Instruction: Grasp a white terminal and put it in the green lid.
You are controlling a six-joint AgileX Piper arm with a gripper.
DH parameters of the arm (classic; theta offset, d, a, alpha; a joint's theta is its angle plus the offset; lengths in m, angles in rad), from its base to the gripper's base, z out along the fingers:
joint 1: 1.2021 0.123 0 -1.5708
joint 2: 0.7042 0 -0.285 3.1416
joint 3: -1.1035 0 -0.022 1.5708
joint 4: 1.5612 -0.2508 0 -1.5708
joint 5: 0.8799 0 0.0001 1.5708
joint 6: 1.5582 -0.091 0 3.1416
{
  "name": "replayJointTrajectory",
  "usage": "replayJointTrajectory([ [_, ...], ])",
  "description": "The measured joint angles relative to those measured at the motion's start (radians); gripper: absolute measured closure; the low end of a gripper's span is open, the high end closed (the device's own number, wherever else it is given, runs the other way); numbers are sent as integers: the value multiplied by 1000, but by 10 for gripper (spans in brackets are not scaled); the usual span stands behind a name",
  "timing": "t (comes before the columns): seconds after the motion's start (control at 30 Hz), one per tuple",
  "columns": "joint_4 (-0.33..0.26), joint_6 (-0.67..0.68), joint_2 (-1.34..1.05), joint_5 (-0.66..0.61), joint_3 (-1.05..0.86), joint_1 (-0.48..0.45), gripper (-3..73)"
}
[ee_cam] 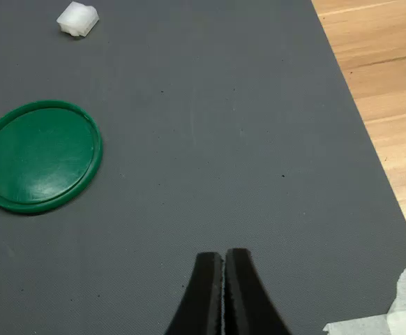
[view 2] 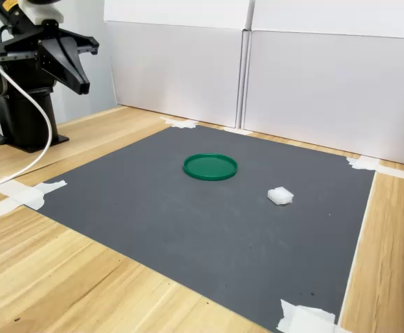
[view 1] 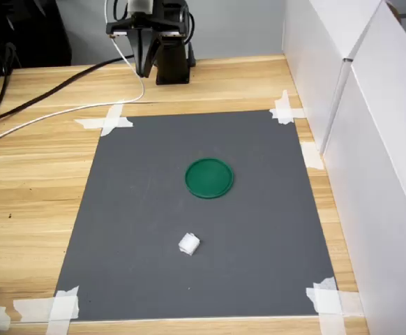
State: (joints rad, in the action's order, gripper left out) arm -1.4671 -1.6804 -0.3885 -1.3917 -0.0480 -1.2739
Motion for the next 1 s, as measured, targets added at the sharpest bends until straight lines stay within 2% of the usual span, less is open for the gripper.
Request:
replayJointTrajectory([
  [0.7, 0, 0, 1, 0, 0, 0, 712],
  [1.0, 0, 50, 117, -27, 61, 0, 712],
])
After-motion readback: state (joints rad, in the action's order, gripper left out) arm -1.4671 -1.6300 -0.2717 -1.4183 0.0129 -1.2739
